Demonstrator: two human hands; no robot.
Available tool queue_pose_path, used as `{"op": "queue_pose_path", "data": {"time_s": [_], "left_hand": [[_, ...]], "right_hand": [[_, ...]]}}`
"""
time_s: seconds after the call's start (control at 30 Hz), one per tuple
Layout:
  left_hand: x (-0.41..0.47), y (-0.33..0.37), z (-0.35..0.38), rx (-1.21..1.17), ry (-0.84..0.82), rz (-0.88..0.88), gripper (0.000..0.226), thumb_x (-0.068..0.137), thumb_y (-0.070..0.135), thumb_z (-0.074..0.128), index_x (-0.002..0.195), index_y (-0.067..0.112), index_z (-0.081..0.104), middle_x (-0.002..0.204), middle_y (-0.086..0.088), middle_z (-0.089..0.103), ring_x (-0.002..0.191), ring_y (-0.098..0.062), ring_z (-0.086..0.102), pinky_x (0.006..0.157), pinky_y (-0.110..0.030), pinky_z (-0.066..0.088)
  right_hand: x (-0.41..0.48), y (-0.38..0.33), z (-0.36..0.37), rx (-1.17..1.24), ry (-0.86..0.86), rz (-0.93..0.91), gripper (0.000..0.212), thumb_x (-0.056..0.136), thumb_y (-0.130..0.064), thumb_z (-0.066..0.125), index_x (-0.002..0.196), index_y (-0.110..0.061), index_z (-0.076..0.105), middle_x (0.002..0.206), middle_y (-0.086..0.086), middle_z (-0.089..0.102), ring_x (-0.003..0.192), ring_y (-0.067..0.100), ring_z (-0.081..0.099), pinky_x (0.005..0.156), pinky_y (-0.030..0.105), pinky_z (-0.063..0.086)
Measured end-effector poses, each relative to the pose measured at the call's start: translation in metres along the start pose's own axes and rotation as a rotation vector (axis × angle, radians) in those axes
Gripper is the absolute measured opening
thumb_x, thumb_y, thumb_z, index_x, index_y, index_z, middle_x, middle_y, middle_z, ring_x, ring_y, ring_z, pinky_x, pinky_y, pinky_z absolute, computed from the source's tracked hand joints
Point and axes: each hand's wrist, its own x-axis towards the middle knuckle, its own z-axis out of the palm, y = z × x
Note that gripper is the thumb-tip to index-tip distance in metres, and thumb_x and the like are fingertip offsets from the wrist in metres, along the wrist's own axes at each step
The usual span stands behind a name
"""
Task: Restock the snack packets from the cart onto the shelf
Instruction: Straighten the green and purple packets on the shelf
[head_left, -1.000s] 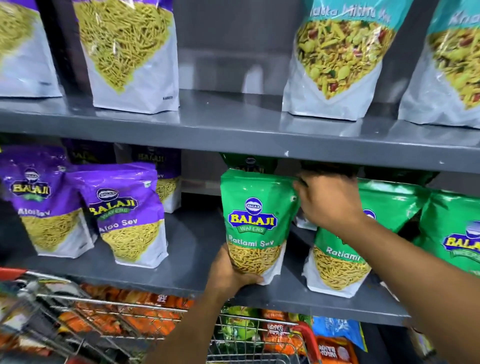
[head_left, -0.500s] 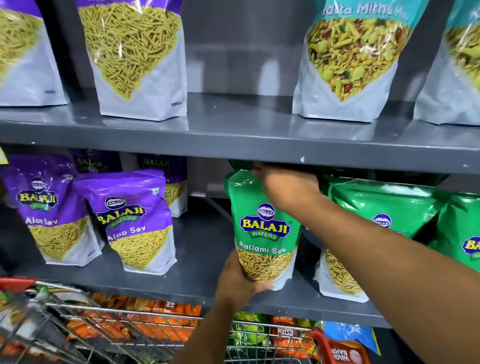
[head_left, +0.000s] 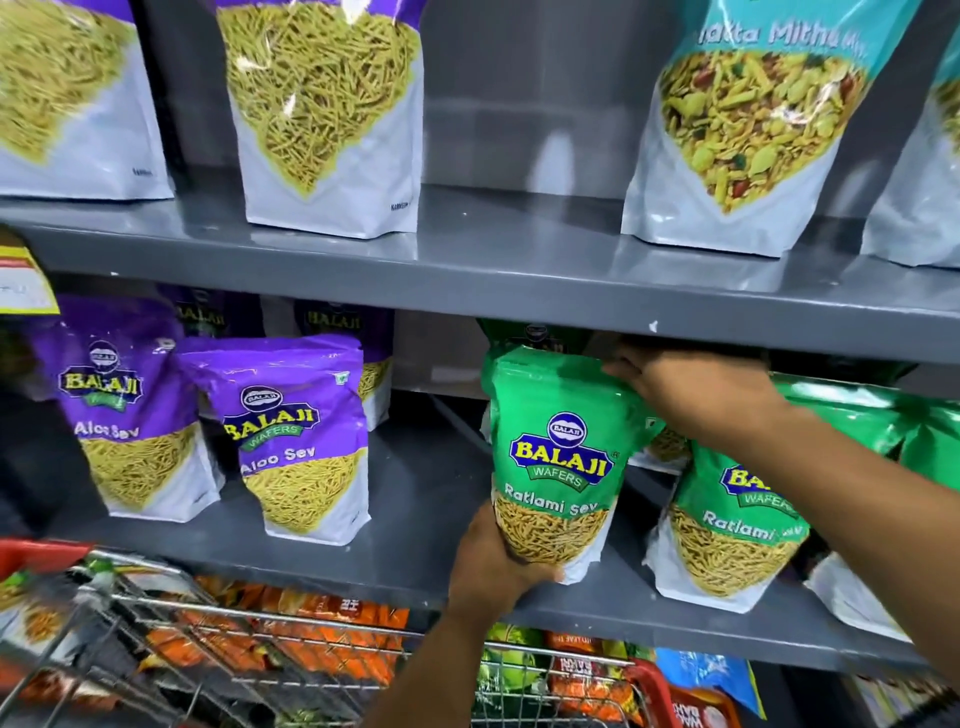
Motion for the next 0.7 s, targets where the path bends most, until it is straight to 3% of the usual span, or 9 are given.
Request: {"op": "queue_pose_path", "data": {"time_s": [0.07, 0.17, 0.23, 0.33, 0.43, 0.57, 0.63, 0.7], "left_hand": [[-0.001, 0.000, -0.004, -0.024, -0.019, 0.000, 0.094, 0.034, 0.043, 0.095, 0.113, 0.044, 0.044, 0.116, 0.015, 0.060, 0.110, -0.011, 0.060, 0.088, -0.037, 0.058], [-0.014, -0.005, -0.017, -0.061, 0.038, -0.010, 0.138, 0.025, 0.058, 0.093, 0.142, 0.033, 0.025, 0.149, 0.012, 0.038, 0.136, -0.011, 0.038, 0.108, -0.040, 0.043], [-0.031, -0.018, -0.036, -0.020, 0.202, -0.002, 0.149, 0.026, 0.065, 0.089, 0.149, 0.027, 0.013, 0.156, 0.010, 0.022, 0.143, -0.009, 0.022, 0.116, -0.036, 0.029], [-0.053, -0.042, -0.082, -0.044, 0.547, 0.020, 0.152, 0.028, 0.069, 0.085, 0.149, 0.021, 0.007, 0.159, -0.004, 0.012, 0.147, -0.018, 0.013, 0.118, -0.037, 0.019], [-0.045, -0.064, -0.140, 0.062, 0.733, -0.024, 0.156, 0.030, 0.074, 0.078, 0.149, 0.005, 0.004, 0.158, -0.019, 0.009, 0.147, -0.026, 0.008, 0.117, -0.039, 0.014], [-0.010, -0.082, -0.205, 0.080, 0.580, -0.086, 0.158, 0.024, 0.062, 0.091, 0.150, 0.018, 0.005, 0.157, -0.011, 0.023, 0.145, -0.022, 0.024, 0.117, -0.046, 0.028], [0.005, -0.086, -0.219, 0.080, 0.431, -0.083, 0.149, 0.024, 0.051, 0.096, 0.146, 0.024, 0.015, 0.145, -0.004, 0.044, 0.133, -0.019, 0.043, 0.107, -0.041, 0.043], [0.012, -0.085, -0.225, 0.099, 0.355, -0.098, 0.128, 0.028, 0.042, 0.098, 0.137, 0.027, 0.032, 0.127, 0.002, 0.057, 0.118, -0.018, 0.055, 0.092, -0.031, 0.048]], "right_hand": [[0.000, -0.014, -0.003, -0.004, 0.040, 0.005, 0.028, 0.088, -0.043, 0.050, 0.101, -0.020, 0.059, 0.109, 0.019, 0.066, 0.099, 0.040, 0.060, 0.082, 0.045, 0.052], [0.002, -0.041, -0.003, 0.037, 0.053, -0.096, 0.036, 0.089, -0.049, 0.043, 0.115, -0.026, 0.053, 0.109, 0.011, 0.067, 0.097, 0.034, 0.064, 0.074, 0.041, 0.054], [0.005, -0.067, 0.003, -0.005, 0.076, -0.240, 0.035, 0.089, -0.048, 0.040, 0.110, -0.025, 0.056, 0.102, 0.005, 0.067, 0.092, 0.031, 0.063, 0.070, 0.038, 0.055], [0.019, -0.109, 0.012, 0.048, 0.151, -0.365, 0.029, 0.088, -0.043, 0.046, 0.109, -0.026, 0.056, 0.104, 0.000, 0.064, 0.103, 0.028, 0.059, 0.088, 0.041, 0.049], [0.044, -0.151, 0.010, 0.245, 0.145, -0.308, 0.037, 0.087, -0.039, 0.050, 0.122, -0.027, 0.050, 0.114, 0.004, 0.064, 0.107, 0.030, 0.059, 0.088, 0.042, 0.050], [0.083, -0.198, 0.015, 0.610, -0.009, -0.149, 0.048, 0.090, -0.041, 0.048, 0.133, -0.021, 0.040, 0.131, 0.015, 0.057, 0.118, 0.036, 0.052, 0.096, 0.045, 0.047], [0.097, -0.211, 0.016, 0.727, -0.083, -0.095, 0.041, 0.091, -0.042, 0.047, 0.127, -0.021, 0.049, 0.121, 0.014, 0.064, 0.112, 0.034, 0.057, 0.093, 0.039, 0.048], [0.107, -0.222, 0.018, 0.783, -0.130, -0.058, 0.031, 0.092, -0.039, 0.050, 0.116, -0.021, 0.059, 0.111, 0.011, 0.069, 0.105, 0.030, 0.061, 0.085, 0.033, 0.046]]}}
